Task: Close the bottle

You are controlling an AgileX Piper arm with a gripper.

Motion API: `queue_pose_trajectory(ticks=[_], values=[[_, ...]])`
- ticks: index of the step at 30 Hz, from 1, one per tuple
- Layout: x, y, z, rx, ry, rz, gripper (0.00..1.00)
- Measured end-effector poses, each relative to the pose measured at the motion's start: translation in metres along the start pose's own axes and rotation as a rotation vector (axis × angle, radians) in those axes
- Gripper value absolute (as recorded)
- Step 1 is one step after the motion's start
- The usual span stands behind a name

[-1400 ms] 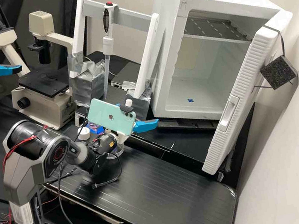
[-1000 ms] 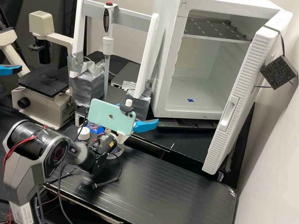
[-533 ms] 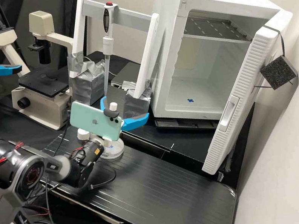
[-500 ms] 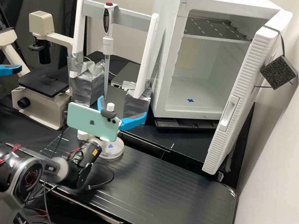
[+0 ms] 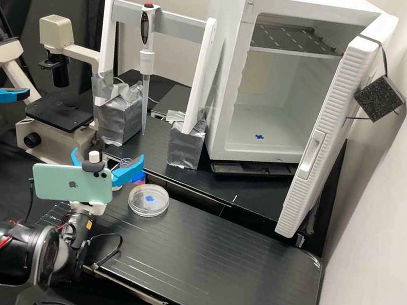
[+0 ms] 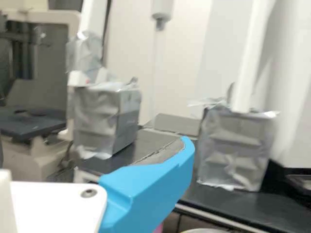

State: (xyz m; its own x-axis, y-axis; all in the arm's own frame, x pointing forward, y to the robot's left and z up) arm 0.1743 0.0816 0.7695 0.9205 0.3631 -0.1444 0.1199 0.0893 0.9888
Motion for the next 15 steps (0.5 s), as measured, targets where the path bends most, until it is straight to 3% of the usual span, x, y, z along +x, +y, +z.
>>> queue_pose_trajectory(ticks=[10, 15], values=[[0.004, -0.015, 0.013, -0.003, -0.071, -0.074, 1.00], [0.005, -0.016, 0.016, -0.007, -0.080, -0.075, 1.00]])
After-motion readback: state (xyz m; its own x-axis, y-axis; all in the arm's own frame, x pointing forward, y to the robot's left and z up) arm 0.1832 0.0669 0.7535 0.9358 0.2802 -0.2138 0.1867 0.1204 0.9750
